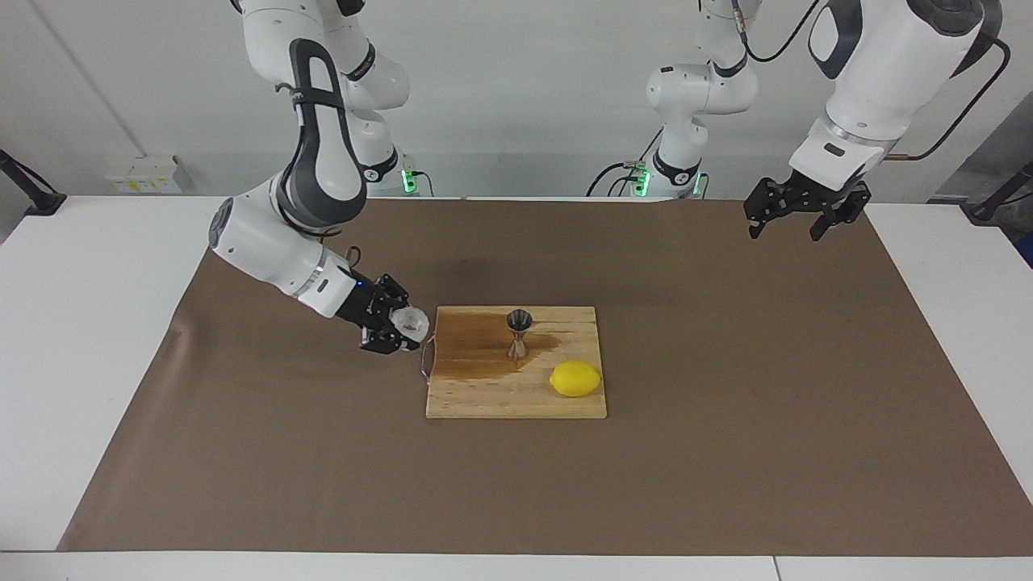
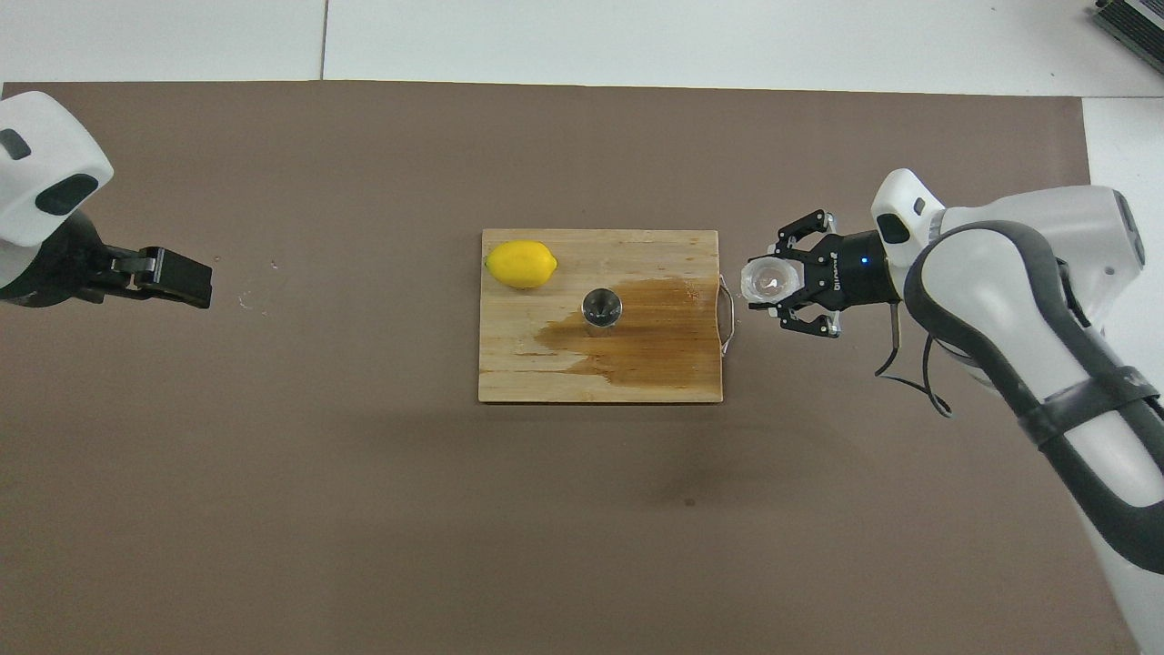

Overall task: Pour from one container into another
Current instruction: 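Carry the white cup back and lower it onto the table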

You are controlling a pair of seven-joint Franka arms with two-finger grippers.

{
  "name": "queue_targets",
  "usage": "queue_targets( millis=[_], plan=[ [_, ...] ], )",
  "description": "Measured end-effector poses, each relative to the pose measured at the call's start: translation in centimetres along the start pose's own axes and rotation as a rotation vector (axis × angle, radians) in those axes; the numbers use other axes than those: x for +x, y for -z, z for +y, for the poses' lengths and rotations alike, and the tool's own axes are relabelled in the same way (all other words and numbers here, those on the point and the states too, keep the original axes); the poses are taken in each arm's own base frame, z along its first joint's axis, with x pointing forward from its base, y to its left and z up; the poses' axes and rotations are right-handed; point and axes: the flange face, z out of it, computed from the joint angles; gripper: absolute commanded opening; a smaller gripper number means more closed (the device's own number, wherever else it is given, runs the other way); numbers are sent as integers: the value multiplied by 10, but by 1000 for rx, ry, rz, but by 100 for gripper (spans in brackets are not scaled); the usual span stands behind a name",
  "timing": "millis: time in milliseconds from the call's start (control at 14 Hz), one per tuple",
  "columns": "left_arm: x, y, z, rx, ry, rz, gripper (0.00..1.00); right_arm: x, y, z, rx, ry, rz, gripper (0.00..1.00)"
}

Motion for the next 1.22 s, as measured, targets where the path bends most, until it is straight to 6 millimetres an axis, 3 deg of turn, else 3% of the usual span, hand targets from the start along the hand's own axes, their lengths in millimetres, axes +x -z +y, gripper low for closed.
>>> queue_targets(
  millis=[358, 573, 716, 788, 860, 931, 1218],
  plan=[
    [0, 0, 0, 0, 0, 0, 100, -100, 22, -38, 59, 49, 70, 0],
    [0, 0, 0, 0, 0, 0, 100, -164, 23, -60, 72, 75, 124, 0],
    [0, 0, 0, 0, 0, 0, 100, -185, 21, -66, 69, 82, 138, 0],
    [0, 0, 0, 0, 0, 0, 100, -189, 21, -68, 67, 87, 141, 5],
    [0, 0, 0, 0, 0, 0, 100, -191, 20, -69, 68, 93, 143, 36],
    [0, 0, 0, 0, 0, 0, 100, -192, 19, -69, 69, 95, 144, 99],
    [0, 0, 0, 0, 0, 0, 100, -185, 17, -66, 72, 104, 145, 100]
  ],
)
